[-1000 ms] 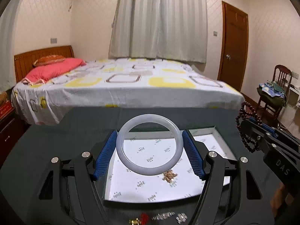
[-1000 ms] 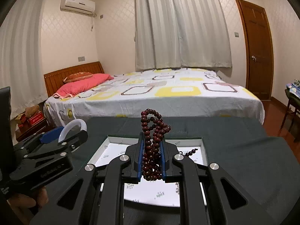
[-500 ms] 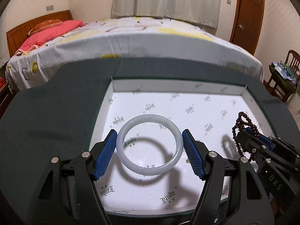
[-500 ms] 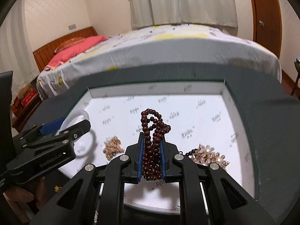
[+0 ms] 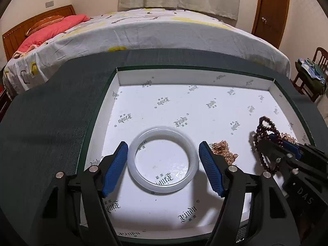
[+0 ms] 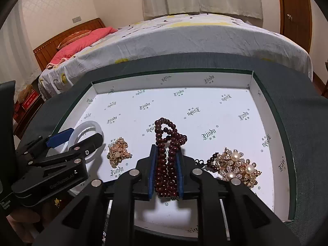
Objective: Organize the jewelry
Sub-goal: 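Carry bangle and bead necklace into the box and open both tools, then move both tools back toward the remaining jewelry, then grasp the red tassel charm with the left tool and lift it, then grasp the black knotted cord pendant with the right tool while the left tool holds the tassel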
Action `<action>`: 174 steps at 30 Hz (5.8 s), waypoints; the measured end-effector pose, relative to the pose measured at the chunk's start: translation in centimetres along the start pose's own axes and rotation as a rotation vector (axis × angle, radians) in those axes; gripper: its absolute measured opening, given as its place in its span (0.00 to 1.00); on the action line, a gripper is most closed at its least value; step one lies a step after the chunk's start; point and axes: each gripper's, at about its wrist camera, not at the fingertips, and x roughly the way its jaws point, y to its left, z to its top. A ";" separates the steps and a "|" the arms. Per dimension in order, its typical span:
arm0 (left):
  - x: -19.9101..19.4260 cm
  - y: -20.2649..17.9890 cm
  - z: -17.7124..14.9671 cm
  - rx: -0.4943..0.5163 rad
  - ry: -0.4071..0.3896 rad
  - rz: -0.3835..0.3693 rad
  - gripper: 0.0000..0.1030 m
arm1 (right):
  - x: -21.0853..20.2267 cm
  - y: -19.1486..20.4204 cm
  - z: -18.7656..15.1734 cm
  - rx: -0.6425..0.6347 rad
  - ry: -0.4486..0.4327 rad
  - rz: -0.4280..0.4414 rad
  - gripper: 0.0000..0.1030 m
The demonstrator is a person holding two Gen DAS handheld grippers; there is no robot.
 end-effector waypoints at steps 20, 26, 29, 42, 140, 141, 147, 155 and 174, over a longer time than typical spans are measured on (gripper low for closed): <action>-2.9 -0.9 0.0 0.033 -0.082 -0.014 0.78 | -3.0 -0.3 0.2 0.013 -0.086 0.003 0.54; -5.4 -0.7 -1.0 0.022 -0.129 -0.009 0.78 | -5.1 -0.6 -1.0 0.023 -0.113 -0.016 0.54; -6.6 -0.7 -1.8 0.024 -0.139 -0.004 0.78 | -6.4 -0.8 -1.9 0.026 -0.127 -0.031 0.54; -11.0 -2.1 -6.7 -0.007 -0.136 -0.025 0.78 | -10.9 -2.1 -7.0 -0.003 -0.131 -0.107 0.54; -12.6 -0.2 -12.4 -0.040 -0.076 -0.036 0.10 | -8.4 -1.3 -9.5 -0.012 0.046 -0.118 0.13; -12.7 -0.2 -12.4 -0.041 -0.076 -0.036 0.10 | -8.5 -1.3 -9.5 -0.011 0.046 -0.115 0.13; -12.7 -0.1 -12.4 -0.041 -0.078 -0.036 0.10 | -9.3 -1.3 -9.7 0.002 0.021 -0.100 0.10; -12.8 -0.1 -12.4 -0.039 -0.081 -0.033 0.10 | -11.7 -0.8 -8.2 -0.002 -0.091 -0.068 0.09; -13.8 -0.2 -11.8 -0.042 -0.109 -0.031 0.10 | -13.6 -0.2 -7.3 -0.019 -0.151 -0.054 0.08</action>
